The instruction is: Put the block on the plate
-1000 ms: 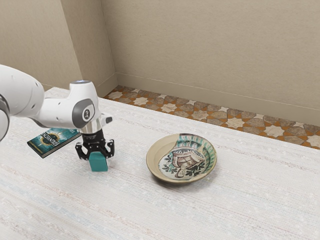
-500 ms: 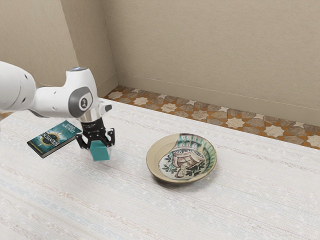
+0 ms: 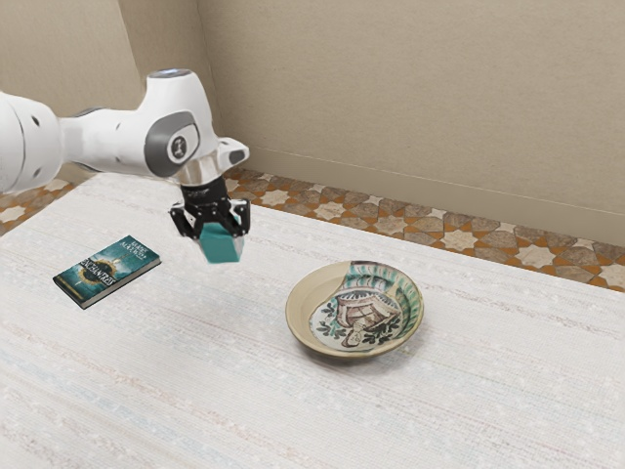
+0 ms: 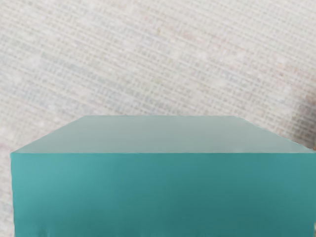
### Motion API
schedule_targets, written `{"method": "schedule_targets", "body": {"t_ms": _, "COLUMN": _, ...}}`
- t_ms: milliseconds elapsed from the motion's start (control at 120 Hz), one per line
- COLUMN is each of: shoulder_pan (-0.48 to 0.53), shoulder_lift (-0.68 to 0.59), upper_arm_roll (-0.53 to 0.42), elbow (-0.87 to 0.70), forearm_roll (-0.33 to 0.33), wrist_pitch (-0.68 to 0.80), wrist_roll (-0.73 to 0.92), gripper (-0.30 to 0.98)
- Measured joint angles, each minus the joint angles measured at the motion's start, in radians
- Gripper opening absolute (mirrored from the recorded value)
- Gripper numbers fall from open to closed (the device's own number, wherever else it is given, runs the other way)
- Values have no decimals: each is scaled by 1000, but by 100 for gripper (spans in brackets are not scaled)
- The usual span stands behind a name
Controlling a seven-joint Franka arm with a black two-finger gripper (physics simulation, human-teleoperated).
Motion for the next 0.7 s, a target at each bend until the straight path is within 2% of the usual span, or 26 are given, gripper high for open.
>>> {"method": "schedule_targets", "body": {"t_ms": 450, "shoulder_pan": -239, "shoulder_lift": 248, "upper_arm_roll": -51, "elbow": 448, "forearm_roll": 13, "wrist_pitch": -188, "wrist_roll": -38, "gripper": 38}}
{"method": "schedule_targets", "body": {"t_ms": 700, "shoulder_pan": -317, "shoulder_lift": 365, "upper_arm_roll": -43, "elbow": 574, "forearm_roll": -3, "wrist_pitch": -264, "wrist_roll": -69, "gripper": 37}}
